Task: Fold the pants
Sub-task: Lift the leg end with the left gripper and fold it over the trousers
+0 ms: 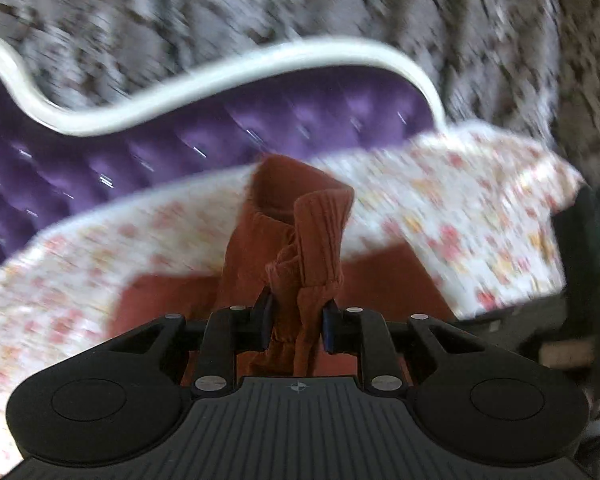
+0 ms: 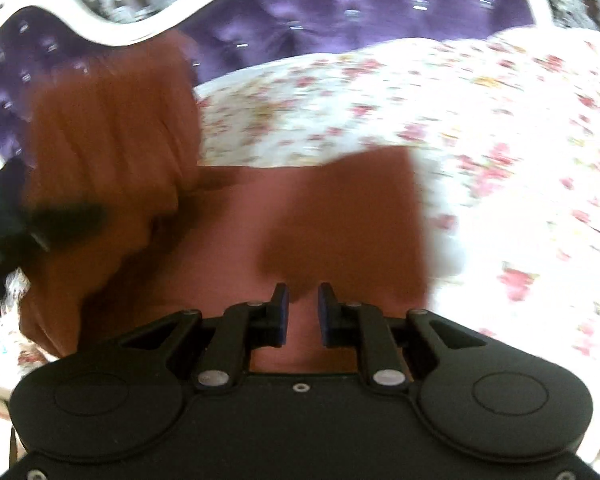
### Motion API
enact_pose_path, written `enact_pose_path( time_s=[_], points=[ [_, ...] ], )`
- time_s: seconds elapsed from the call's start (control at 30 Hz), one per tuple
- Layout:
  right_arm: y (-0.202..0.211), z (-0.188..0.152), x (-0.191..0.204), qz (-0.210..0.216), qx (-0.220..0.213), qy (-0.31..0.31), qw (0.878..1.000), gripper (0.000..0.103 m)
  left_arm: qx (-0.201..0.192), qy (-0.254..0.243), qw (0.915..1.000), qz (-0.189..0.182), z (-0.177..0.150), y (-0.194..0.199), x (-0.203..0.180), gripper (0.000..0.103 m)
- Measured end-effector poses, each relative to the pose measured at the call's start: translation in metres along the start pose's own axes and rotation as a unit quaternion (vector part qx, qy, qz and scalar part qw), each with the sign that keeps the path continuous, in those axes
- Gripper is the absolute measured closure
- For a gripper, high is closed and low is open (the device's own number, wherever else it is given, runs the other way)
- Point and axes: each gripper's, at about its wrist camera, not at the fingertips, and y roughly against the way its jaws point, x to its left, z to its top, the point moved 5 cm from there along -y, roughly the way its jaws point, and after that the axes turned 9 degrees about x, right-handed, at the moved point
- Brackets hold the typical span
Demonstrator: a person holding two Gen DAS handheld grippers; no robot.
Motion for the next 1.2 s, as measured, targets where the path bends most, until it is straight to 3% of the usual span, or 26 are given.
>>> enact_pose_path(
  time_s=[0.3, 0.57, 0.7, 0.83, 1.0, 1.2],
  points=[
    [0.010, -0.001, -0.027, -0.011, -0.007, -0.024, 1.000, 0.077, 0.007, -0.033, 0.9992, 0.020, -0.001, -0.017, -0.024, 0.081],
    [0.011, -0.004, -0.027, -0.021, -0.004, -0.015, 1.000, 0.077, -0.007, -0.056, 0.9984, 0.003, -0.003, -0.006, -0.037, 0.081],
    [0.014, -0.004, -0.031, -0.025, -0.006, -0.019, 1.000, 0.077, 0.013, -0.056, 0.9983, -0.008, -0.005, -0.020, -0.037, 0.080],
    [0.034, 0.001, -0.039, -0.026, -0.037, -0.042, 0.998, 0.074, 0.028, -0.079, 0.9964, -0.018, -0.018, -0.032, -0.041, 0.079],
    [0.063, 0.015, -0.035, -0.019, -0.079, -0.033, 0.996, 0.073, 0.013, -0.086, 0.9961, -0.016, -0.029, -0.028, -0.045, 0.079],
    [0.064, 0.023, -0.034, -0.013, -0.086, -0.036, 0.996, 0.073, -0.012, -0.065, 0.9974, -0.027, -0.027, -0.019, -0.042, 0.079]
  ],
)
